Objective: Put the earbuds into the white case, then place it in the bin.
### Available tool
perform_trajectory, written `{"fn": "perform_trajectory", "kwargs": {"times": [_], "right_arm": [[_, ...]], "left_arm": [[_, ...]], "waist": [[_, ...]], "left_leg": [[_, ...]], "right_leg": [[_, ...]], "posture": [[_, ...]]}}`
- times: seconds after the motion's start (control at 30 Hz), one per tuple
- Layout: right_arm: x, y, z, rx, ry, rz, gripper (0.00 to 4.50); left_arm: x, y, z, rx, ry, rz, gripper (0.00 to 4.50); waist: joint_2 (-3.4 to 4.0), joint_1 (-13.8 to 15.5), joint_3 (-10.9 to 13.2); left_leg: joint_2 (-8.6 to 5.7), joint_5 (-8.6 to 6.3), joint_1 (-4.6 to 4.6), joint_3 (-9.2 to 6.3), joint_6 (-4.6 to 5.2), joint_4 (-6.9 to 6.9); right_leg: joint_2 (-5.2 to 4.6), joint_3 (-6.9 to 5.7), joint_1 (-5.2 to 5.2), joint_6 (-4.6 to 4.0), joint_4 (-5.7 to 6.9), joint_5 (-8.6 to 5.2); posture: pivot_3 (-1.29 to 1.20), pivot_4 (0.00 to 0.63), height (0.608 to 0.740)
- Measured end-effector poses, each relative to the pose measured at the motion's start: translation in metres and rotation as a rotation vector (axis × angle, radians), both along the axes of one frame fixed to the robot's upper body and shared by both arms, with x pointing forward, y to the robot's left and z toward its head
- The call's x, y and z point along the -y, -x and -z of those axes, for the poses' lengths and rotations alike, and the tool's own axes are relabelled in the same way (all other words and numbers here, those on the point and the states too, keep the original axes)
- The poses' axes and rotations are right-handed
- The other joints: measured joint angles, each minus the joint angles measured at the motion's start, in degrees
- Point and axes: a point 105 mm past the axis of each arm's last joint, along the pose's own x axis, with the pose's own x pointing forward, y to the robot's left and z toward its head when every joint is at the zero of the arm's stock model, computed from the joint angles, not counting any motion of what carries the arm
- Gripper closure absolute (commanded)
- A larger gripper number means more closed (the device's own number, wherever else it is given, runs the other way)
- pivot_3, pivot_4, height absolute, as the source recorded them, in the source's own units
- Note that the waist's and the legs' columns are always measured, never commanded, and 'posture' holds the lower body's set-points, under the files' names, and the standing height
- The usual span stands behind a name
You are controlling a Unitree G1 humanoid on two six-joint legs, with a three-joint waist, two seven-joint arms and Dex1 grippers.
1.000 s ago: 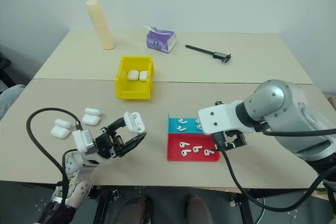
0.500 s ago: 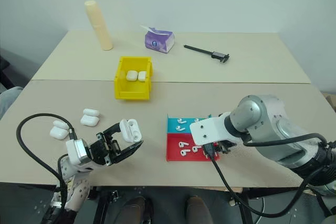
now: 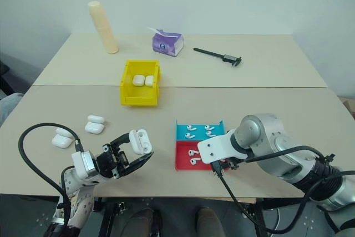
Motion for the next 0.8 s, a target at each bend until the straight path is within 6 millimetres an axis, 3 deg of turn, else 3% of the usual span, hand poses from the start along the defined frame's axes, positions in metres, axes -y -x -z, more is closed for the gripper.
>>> {"fn": "perform_trajectory", "kwargs": {"times": [0.8], "right_arm": [[-0.0007,-0.0044,0.0070,0.029,0.036,-0.029,2.09]], "left_arm": [[0.0007,0.0020,0.0041,-0.003,-0.040,-0.011,1.76]], "waist": [[0.00,0.0,-0.1]], "left_leg": [[0.00,0.00,0.04,0.02,0.00,0.01]], "right_leg": [[0.01,-0.01,0.05,0.00,-0.01,0.00]], "posture": [[0.00,0.150,0.740]]}}
